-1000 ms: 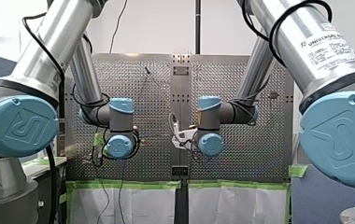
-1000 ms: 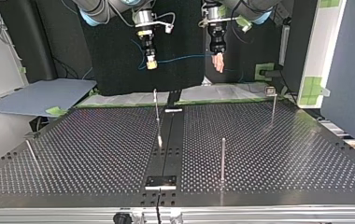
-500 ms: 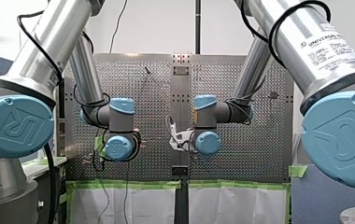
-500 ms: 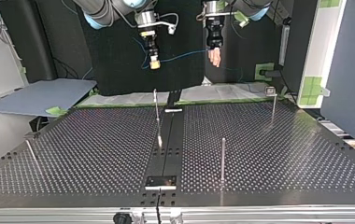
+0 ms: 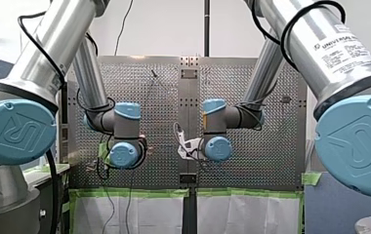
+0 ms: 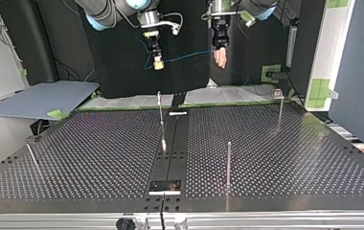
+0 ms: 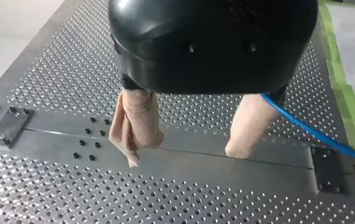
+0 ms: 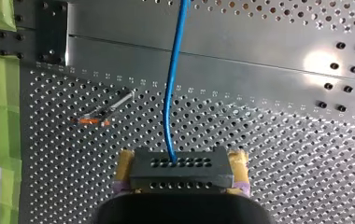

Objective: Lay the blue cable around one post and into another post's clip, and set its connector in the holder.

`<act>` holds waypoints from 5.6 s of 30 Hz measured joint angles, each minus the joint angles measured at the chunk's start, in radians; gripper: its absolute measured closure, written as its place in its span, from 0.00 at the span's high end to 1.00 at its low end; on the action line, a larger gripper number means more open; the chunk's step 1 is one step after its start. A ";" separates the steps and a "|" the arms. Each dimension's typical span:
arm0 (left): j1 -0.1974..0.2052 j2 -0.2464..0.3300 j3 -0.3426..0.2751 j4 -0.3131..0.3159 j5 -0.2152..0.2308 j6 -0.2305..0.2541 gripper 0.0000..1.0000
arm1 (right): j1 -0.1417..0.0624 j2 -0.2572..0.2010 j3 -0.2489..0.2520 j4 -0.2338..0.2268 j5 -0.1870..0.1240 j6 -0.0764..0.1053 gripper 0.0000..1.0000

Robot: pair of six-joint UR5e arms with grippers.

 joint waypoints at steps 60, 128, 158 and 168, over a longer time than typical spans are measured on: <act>0.255 0.572 0.475 -0.507 0.218 -0.234 1.00 | -0.023 -0.434 -0.506 0.509 -0.070 -0.013 0.00; 0.536 0.273 0.846 -1.089 0.680 -0.255 1.00 | -0.085 -0.105 -0.932 0.689 -0.066 0.056 0.00; 0.525 0.251 0.840 -1.084 0.650 -0.293 1.00 | -0.240 -0.015 -0.794 0.659 0.021 0.173 0.00; 0.525 0.251 0.840 -1.084 0.654 -0.299 1.00 | -0.227 -0.004 -0.697 0.561 0.012 0.218 0.00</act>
